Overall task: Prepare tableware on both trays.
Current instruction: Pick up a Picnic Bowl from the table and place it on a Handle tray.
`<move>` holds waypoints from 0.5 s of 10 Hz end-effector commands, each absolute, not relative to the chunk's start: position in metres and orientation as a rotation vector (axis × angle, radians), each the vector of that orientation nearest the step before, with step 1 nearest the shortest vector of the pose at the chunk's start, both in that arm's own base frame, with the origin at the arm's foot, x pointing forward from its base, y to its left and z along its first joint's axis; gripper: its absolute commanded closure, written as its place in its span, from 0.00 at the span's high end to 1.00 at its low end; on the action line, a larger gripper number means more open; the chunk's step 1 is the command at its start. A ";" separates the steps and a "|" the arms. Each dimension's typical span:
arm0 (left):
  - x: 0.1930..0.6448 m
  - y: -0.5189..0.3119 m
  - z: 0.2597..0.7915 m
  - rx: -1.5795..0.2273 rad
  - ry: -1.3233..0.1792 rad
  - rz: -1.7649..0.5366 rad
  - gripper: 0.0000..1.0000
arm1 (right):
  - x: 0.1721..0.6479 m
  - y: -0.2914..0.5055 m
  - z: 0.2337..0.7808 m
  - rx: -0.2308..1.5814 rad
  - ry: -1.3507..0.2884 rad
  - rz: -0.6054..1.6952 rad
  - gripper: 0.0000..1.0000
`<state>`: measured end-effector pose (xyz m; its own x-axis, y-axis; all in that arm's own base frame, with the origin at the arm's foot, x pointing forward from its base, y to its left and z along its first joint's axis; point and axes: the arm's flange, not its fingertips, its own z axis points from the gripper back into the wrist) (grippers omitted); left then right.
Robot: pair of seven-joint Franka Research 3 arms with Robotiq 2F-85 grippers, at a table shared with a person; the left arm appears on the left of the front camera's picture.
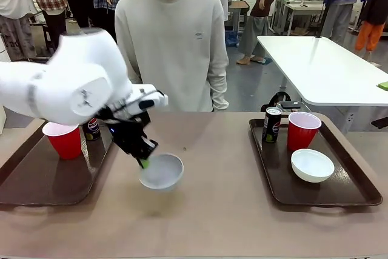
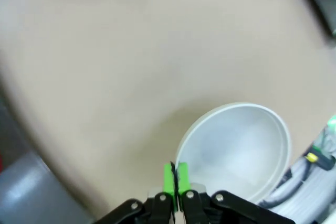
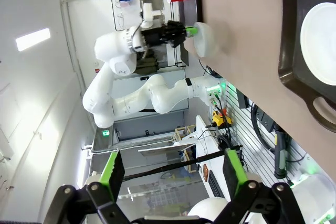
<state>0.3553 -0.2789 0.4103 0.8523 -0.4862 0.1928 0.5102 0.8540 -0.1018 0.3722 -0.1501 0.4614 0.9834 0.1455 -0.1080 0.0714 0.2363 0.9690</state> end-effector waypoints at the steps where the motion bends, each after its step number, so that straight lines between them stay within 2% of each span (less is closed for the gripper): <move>1: 0.324 -0.217 0.475 -0.149 -0.261 -0.523 0.00 | 0.370 -0.149 0.465 1.340 0.202 0.039 0.99; 3: 0.321 -0.159 0.502 -0.068 -0.339 -0.475 0.00 | 0.370 -0.149 0.465 1.340 0.202 0.039 0.99; 5: 0.336 -0.103 0.504 -0.021 -0.303 -0.421 0.00 | 0.370 -0.149 0.465 1.340 0.202 0.039 0.99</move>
